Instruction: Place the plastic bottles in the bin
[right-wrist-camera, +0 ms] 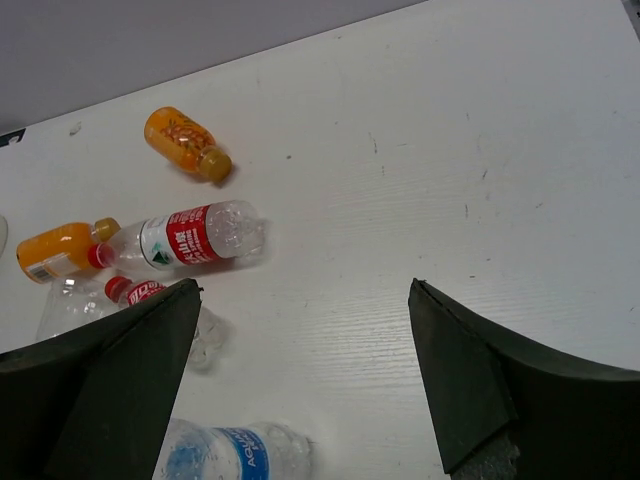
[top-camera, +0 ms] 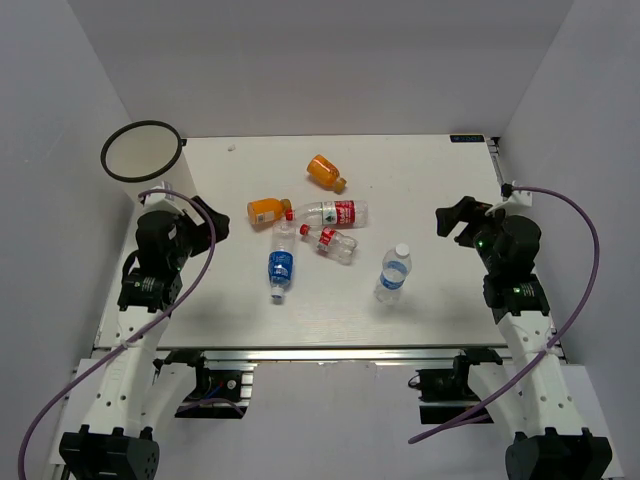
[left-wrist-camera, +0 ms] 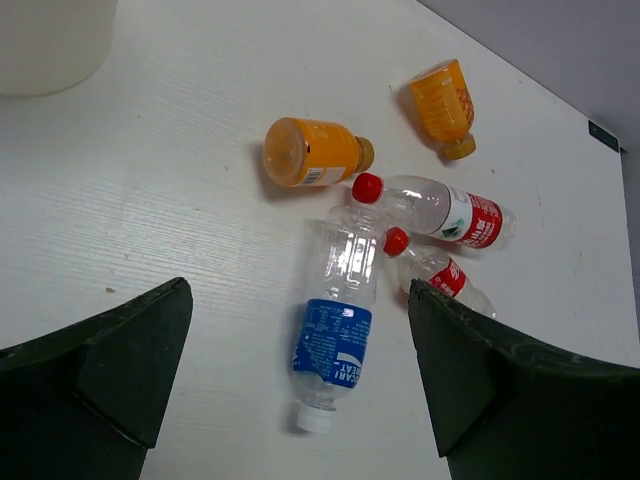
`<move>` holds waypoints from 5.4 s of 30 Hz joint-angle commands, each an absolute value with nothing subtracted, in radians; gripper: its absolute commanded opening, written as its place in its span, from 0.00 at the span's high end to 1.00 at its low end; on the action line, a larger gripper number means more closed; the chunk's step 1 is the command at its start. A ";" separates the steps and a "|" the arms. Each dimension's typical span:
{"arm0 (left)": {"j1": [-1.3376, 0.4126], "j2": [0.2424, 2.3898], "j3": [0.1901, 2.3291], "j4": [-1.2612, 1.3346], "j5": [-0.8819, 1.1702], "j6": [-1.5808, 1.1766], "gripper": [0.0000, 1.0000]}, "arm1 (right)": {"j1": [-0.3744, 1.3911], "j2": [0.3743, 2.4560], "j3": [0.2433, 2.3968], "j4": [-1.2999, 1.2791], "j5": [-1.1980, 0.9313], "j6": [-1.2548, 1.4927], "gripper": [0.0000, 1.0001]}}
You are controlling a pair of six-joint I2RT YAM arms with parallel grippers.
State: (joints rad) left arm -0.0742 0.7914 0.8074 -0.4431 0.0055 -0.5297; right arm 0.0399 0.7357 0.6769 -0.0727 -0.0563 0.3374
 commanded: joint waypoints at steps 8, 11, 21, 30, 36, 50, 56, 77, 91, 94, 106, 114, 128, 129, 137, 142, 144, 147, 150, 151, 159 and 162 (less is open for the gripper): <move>-0.263 0.935 0.775 -0.331 0.051 -0.532 0.02 | 0.038 0.698 0.664 -0.066 -0.118 0.310 0.11; -0.409 1.044 0.828 -0.373 -0.129 -0.506 0.02 | 0.038 0.698 0.678 -0.100 -0.109 0.301 0.11; -0.456 1.238 0.804 -0.250 -0.060 -0.382 0.02 | 0.038 0.696 0.663 -0.089 -0.075 0.336 0.11; -0.476 1.333 0.750 -0.154 -0.035 -0.353 0.02 | 0.038 0.773 0.664 -0.109 -0.097 0.351 0.11; -0.477 1.400 0.756 -0.172 -0.100 -0.344 0.02 | 0.038 0.747 0.647 -0.094 -0.094 0.342 0.11; -0.477 1.508 0.801 -0.124 -0.032 -0.304 0.50 | 0.038 0.735 0.624 -0.089 -0.045 0.319 0.11; -0.477 1.298 0.825 -0.205 -0.021 -0.295 0.72 | 0.038 0.741 0.630 -0.089 -0.046 0.313 0.11; -0.002 1.396 1.368 0.274 -0.456 0.092 0.65 | 0.038 0.781 0.650 -0.052 -0.094 0.256 0.11; 0.144 1.716 1.468 0.523 -0.528 0.114 0.58 | 0.040 0.845 0.640 -0.020 -0.095 0.235 0.11; 0.152 1.718 1.428 0.511 -0.529 0.069 0.55 | 0.038 0.845 0.635 -0.011 -0.098 0.233 0.11; 0.152 1.550 1.367 0.402 -0.456 0.023 0.02 | 0.038 0.851 0.670 -0.040 -0.180 0.204 0.11; 0.063 1.485 1.534 -0.167 0.460 0.246 0.02 | 0.038 0.838 0.712 -0.075 -0.241 0.193 0.11; -0.167 1.807 1.597 -0.687 0.566 0.639 0.02 | 0.038 0.811 0.675 -0.060 -0.198 0.207 0.11; -0.182 1.847 1.609 -0.704 0.557 0.673 0.02 | 0.038 0.811 0.673 -0.061 -0.198 0.206 0.11; -0.187 1.997 1.632 -0.724 0.552 0.695 0.02 | 0.040 0.824 0.676 -0.066 -0.189 0.196 0.11; -0.186 2.086 1.651 -0.692 0.506 0.661 0.02 | 0.040 0.818 0.670 -0.060 -0.193 0.193 0.11; -0.186 2.105 1.657 -0.686 0.489 0.652 0.02 | 0.038 0.819 0.669 -0.060 -0.196 0.193 0.11; -0.186 2.134 1.664 -0.678 0.471 0.641 0.03 | 0.038 0.819 0.667 -0.055 -0.198 0.193 0.11; -0.186 2.148 1.681 -0.693 0.471 0.634 0.11 | 0.038 0.819 0.666 -0.049 -0.199 0.193 0.11; -0.186 2.145 1.683 -0.695 0.468 0.632 0.19 | 0.038 0.821 0.666 -0.048 -0.202 0.193 0.11; -0.176 1.959 1.597 -0.609 0.388 0.556 0.57 | 0.038 0.810 0.667 -0.051 -0.210 0.199 0.11; -0.138 1.804 1.524 -0.485 0.339 0.447 0.72 | 0.038 0.810 0.669 -0.046 -0.232 0.201 0.11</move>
State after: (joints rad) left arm -0.1768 2.0205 1.5600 -0.6235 0.3889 0.5571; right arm 0.0399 0.8246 0.6708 -0.0792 -0.2031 0.2028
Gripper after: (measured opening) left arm 0.724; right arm 0.895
